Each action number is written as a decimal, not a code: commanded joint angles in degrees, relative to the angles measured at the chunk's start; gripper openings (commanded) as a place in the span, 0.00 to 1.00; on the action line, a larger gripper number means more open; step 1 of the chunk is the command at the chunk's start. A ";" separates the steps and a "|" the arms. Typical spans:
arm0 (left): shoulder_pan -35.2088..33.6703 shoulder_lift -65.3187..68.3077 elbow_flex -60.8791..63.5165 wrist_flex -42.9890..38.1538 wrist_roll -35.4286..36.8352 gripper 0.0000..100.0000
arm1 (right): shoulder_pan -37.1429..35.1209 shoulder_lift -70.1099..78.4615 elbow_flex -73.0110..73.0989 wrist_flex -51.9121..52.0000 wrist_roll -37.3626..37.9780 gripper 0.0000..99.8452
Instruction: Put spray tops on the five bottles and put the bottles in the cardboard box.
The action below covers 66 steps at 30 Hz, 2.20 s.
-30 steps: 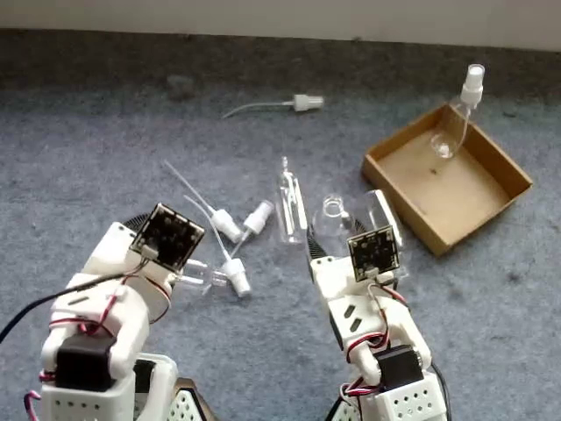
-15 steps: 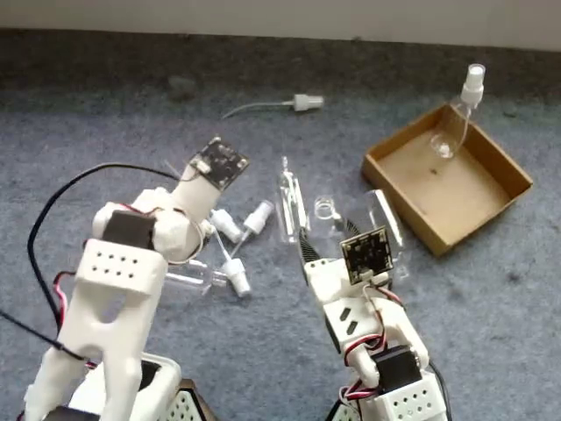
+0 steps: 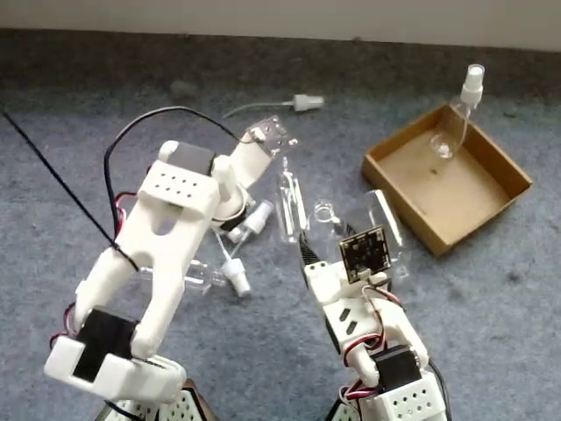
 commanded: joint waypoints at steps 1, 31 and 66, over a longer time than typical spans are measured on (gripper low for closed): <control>1.27 5.41 -7.43 0.53 -0.44 0.02 | -0.57 -1.01 8.66 1.63 -0.18 0.10; 4.62 25.63 -19.12 -5.89 11.34 0.17 | -0.66 -1.01 8.66 1.98 -0.09 0.10; 4.18 14.37 -25.36 -7.03 11.43 0.04 | -0.84 -1.01 8.66 1.89 -0.09 0.10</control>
